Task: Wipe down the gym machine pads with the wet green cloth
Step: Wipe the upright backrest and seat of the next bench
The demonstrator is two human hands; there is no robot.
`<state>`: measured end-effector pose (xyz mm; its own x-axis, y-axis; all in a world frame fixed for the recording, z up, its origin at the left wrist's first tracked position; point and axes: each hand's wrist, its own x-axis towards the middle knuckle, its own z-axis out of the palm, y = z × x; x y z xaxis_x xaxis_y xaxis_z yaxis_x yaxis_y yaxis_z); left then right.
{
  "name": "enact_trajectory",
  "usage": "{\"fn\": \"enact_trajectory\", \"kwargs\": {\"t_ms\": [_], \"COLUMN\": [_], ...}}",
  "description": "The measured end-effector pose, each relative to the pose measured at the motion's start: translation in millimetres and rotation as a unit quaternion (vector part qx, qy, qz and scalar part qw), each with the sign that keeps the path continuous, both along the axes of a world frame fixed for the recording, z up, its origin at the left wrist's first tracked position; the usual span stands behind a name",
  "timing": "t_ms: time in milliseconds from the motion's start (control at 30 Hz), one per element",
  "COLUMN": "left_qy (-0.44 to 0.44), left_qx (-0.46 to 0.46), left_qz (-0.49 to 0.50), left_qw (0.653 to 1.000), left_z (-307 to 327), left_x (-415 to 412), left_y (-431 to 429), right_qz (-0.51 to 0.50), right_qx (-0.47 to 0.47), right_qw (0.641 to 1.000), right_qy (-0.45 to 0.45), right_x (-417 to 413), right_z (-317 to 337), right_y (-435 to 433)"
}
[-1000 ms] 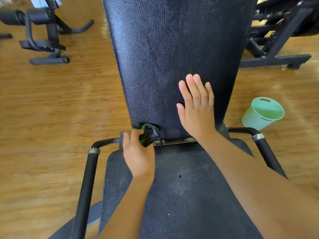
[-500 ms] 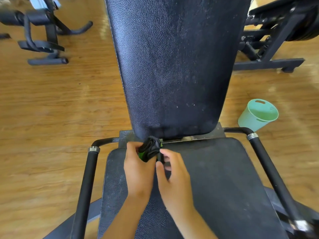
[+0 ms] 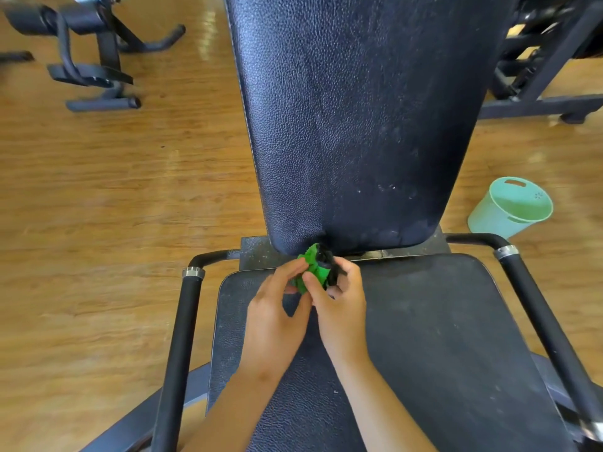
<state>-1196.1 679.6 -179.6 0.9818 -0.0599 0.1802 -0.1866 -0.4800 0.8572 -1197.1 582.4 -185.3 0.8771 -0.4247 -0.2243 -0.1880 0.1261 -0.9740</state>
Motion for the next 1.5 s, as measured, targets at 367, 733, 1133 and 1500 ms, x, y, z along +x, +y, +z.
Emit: {"fn": "enact_trajectory", "kwargs": {"t_ms": [367, 733, 1133, 1500], "left_qy": [0.074, 0.059, 0.075, 0.093], "left_qx": [0.017, 0.096, 0.142, 0.161], "left_qz": [0.091, 0.142, 0.152, 0.171], "left_qw": [0.993, 0.983, 0.975, 0.968], "left_z": [-27.8, -30.1, -29.6, -27.1], "left_x": [66.2, 70.0, 69.9, 68.7], "left_y": [-4.9, -8.2, -13.5, -15.3], "right_qz": [-0.117, -0.068, -0.116, -0.014], "right_qx": [-0.048, -0.346, -0.288, -0.452], "right_qw": [0.986, 0.93, 0.933, 0.886], "right_qy": [-0.111, -0.099, -0.182, -0.103], "right_x": [19.8, 47.8, 67.5, 39.9], "right_z": [22.4, -8.3, 40.2, -16.3], "right_y": [-1.4, 7.7, -29.8, -36.5]}}
